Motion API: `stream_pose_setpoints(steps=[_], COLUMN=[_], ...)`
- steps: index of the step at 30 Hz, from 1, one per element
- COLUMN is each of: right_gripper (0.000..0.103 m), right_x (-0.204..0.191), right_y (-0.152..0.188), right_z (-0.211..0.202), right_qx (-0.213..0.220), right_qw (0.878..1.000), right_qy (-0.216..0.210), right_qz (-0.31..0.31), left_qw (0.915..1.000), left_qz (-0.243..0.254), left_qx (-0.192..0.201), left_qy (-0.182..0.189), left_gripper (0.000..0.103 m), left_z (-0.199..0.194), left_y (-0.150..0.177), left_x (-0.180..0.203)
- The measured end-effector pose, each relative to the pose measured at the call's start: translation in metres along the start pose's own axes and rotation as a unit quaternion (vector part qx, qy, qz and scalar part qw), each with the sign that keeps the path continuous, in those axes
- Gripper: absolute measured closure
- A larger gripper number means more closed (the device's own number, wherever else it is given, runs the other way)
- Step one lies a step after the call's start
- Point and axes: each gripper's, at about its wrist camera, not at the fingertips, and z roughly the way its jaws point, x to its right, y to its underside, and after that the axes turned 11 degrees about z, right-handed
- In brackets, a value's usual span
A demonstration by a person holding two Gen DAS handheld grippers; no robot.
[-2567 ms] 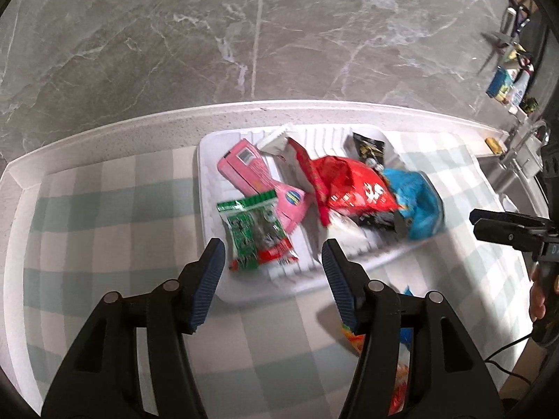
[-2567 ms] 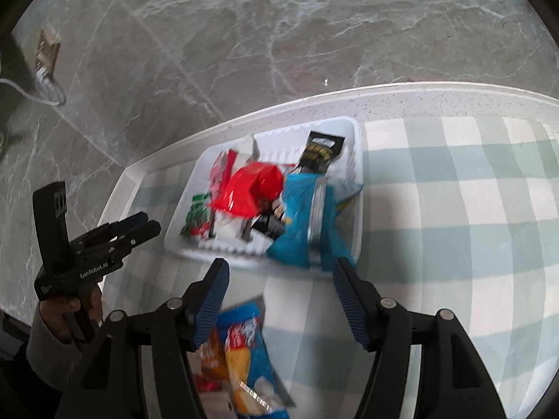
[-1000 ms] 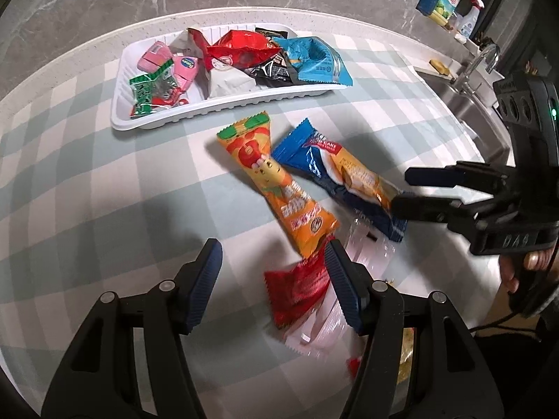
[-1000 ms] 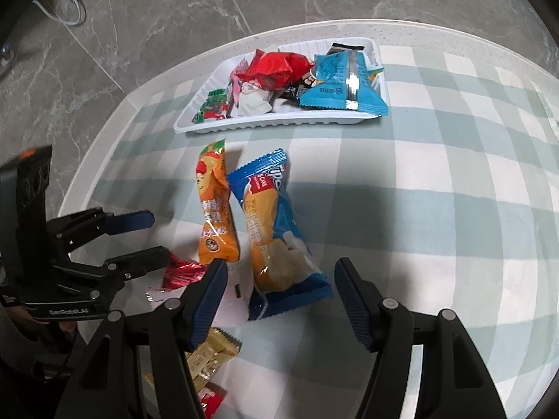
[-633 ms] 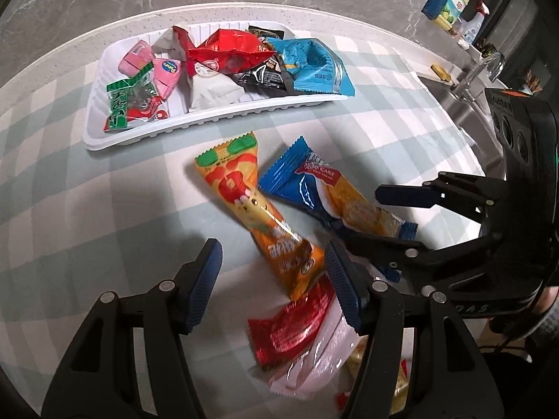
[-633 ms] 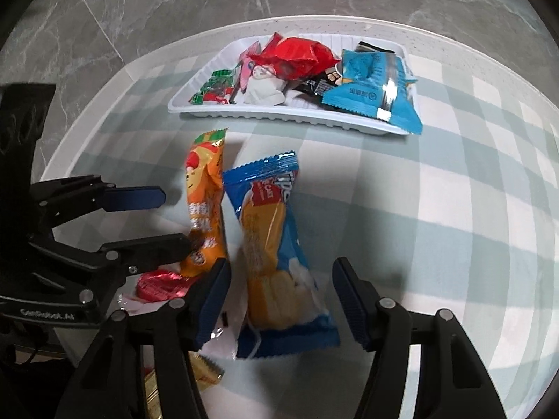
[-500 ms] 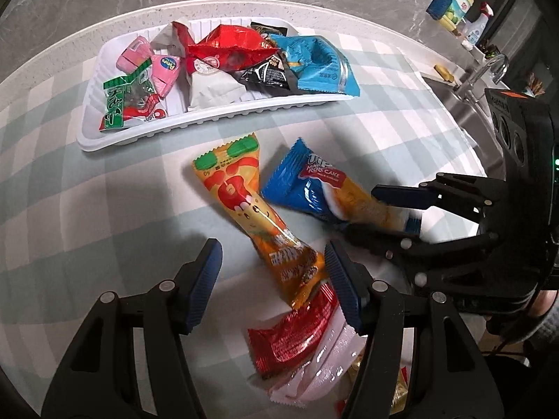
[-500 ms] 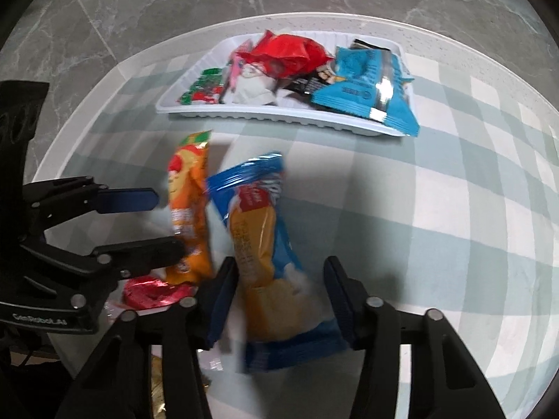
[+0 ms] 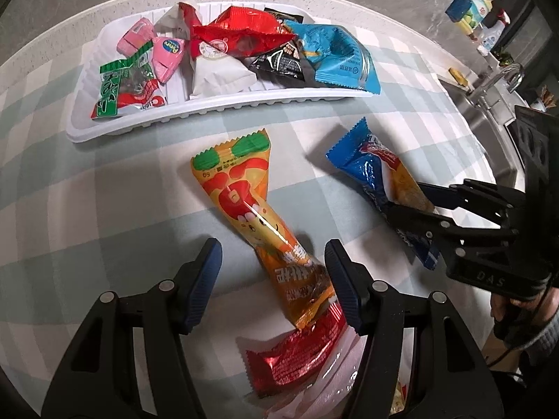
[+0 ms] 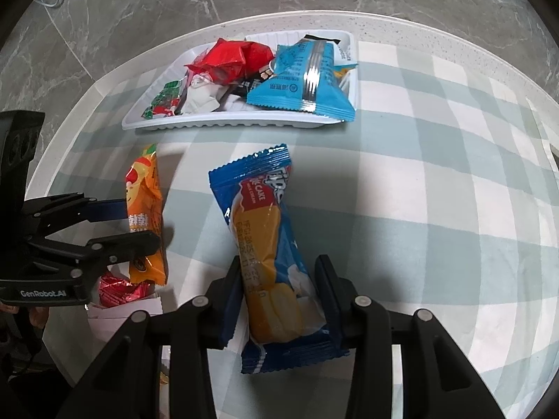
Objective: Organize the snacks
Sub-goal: 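Move both tools back over the orange bar and blue cake packet, then grasp the orange-yellow bar with the left tool while the right tool grasps the blue cake packet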
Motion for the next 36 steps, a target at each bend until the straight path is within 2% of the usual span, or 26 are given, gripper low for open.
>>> stream_pose_setpoints(steps=[5,11,16,23,25,26,27,28,29,31,34,36], right_gripper=[0.055,0.037,0.035,0.036,0.042,0.053,0.065,0.069,0.07,0.071,0.071,0.071], right_x=[-0.001,-0.007,-0.005,-0.007,-0.01,-0.012,-0.013,-0.011,-0.009,-0.007,-0.004,0.001], right_y=[0.001,0.0,0.0,0.0,0.001,0.001,0.002,0.002,0.001,0.001,0.0,0.0], right_z=[0.0,0.004,0.004,0.003,0.003,0.003,0.002,0.002,0.001,0.001,0.0,-0.001], right_qx=[-0.001,-0.006,-0.004,-0.007,-0.004,0.0,0.008,0.012,0.013,0.012,0.01,0.003], right_qw=[1.0,1.0,0.999,1.0,1.0,1.0,0.999,0.999,0.999,0.999,1.0,1.0], right_qy=[-0.002,-0.019,-0.032,-0.027,-0.007,0.006,0.024,0.026,0.023,0.019,0.003,-0.022], right_qz=[0.002,-0.007,-0.002,-0.012,-0.021,-0.024,-0.028,-0.027,-0.022,-0.024,-0.017,0.006], left_qw=[1.0,0.9998,0.9997,0.9994,0.9991,0.999,0.9986,0.9981,0.9976,0.9974,0.9982,0.9987], left_qz=[0.001,0.009,0.001,0.002,0.007,0.012,0.02,0.025,0.028,0.031,0.017,0.004], left_qx=[0.002,0.01,0.019,0.031,0.034,0.034,0.034,0.037,0.04,0.044,0.044,0.048], left_qy=[-0.004,-0.017,-0.012,-0.016,-0.023,-0.027,-0.034,-0.043,-0.048,-0.048,-0.037,-0.02], left_gripper=[0.034,0.025,0.022,0.021,0.023,0.023,0.027,0.038,0.043,0.071,0.087,0.087], left_z=[0.004,0.009,0.01,0.01,0.01,0.01,0.011,0.01,0.009,0.008,0.006,0.005], left_y=[-0.002,-0.003,-0.002,0.002,0.003,0.004,0.005,0.006,0.006,0.007,0.007,0.008], left_x=[0.005,0.015,0.015,0.016,0.018,0.019,0.022,0.023,0.023,0.021,0.012,0.007])
